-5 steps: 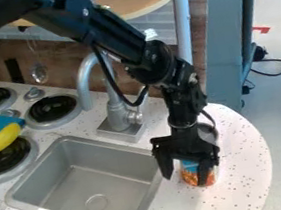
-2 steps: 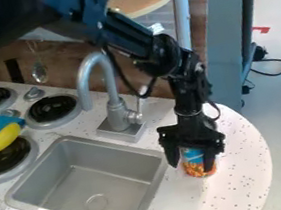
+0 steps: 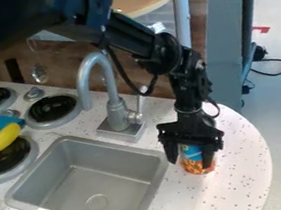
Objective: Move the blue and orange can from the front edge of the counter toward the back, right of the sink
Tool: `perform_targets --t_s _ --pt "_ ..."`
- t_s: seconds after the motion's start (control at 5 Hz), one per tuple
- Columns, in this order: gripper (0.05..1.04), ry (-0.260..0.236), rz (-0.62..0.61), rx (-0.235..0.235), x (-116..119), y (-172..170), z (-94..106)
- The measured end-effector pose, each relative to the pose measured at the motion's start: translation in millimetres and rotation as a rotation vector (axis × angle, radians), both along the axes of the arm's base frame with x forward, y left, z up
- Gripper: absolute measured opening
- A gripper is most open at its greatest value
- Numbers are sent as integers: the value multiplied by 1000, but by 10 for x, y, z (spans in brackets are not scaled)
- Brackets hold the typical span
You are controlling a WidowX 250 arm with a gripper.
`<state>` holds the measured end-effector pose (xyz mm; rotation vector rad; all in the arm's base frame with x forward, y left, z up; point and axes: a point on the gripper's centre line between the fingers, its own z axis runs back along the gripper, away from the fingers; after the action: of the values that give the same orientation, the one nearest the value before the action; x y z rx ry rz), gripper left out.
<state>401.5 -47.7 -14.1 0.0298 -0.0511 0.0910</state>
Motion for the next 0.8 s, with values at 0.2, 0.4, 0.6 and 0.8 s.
perform_targets --t_s 0.2,0.4,0.6,0.8 --pt "1001 20 -13 -16 -227 -6 -20" --pt "1001 -50 -15 -27 -373 -1 315" --pt "1001 -95 -60 -26 -612 -132 534" --pt "1001 -104 -104 -24 -925 -248 642"
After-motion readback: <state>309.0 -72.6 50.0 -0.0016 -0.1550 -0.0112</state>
